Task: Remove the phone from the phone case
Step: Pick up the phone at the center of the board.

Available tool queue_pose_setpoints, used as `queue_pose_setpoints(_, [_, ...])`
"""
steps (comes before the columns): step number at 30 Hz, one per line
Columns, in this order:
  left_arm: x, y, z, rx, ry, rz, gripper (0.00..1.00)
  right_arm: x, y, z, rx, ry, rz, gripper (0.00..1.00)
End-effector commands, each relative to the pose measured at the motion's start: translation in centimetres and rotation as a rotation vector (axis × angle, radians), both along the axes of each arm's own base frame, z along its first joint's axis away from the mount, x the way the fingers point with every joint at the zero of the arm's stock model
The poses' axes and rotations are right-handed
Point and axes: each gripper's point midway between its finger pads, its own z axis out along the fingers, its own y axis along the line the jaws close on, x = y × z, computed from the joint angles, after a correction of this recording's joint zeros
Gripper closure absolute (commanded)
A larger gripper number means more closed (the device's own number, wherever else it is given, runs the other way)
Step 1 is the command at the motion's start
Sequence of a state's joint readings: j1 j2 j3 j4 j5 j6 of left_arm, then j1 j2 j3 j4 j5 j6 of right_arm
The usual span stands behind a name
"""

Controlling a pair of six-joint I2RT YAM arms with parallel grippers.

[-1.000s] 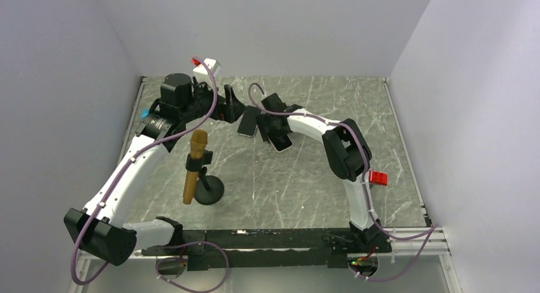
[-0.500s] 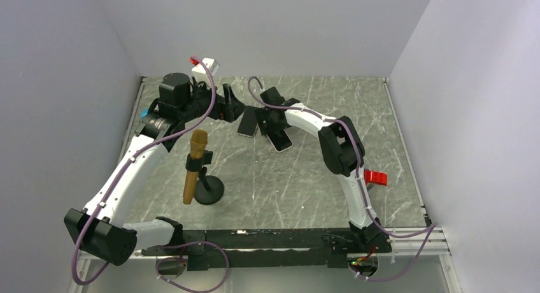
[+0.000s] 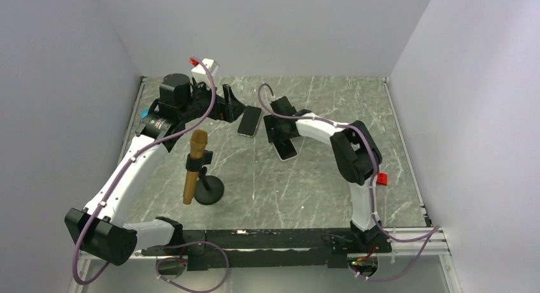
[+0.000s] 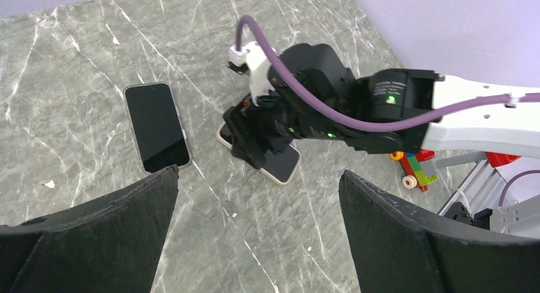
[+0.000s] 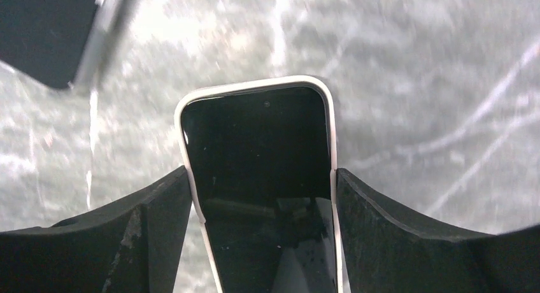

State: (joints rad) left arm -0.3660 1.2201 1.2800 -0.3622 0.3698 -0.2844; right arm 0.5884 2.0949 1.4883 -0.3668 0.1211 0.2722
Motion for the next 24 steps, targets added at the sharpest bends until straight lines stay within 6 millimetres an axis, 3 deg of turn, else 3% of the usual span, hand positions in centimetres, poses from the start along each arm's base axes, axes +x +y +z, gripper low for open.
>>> queue_pose_setpoints(1, [0.0,-0.5,1.2,-0.039,-0.034,-0.025,0.01,-1.5,-0.7,4.1,0.125,-0.052,-0.107,0.88])
queue_pose_setpoints(4, [-0.1,-1.1,1.1,-0.057,-0.030,-0.054,0.02,-1.8,-1.1,6.6,0.199,-0.111,-0.172,1.00])
queue_pose_setpoints(6, [-0.3,-1.8,0.7,-0.063,-0.015,-0.079,0.04,-2.2,-1.4,9.0,0.274,-0.156,-0.218,1.00])
queue_pose_setpoints(14, [-2.4,-5.6,-0.9,0.010,-0.018,-0.157,0.10,-4.6,-3.8,15.1,0.510,-0.275,-0.381,1.00])
queue_pose_setpoints(20, [-3.1,-6.8,-1.7,0.036,-0.015,-0.185,0.14,-5.4,-5.1,17.5,0.562,-0.334,-0.402,1.00])
queue_pose_setpoints(24, [-3.4,-7.7,-2.3,0.033,-0.017,-0.225,0.16,-6.1,-5.6,20.3,0.621,-0.349,-0.417,1.00])
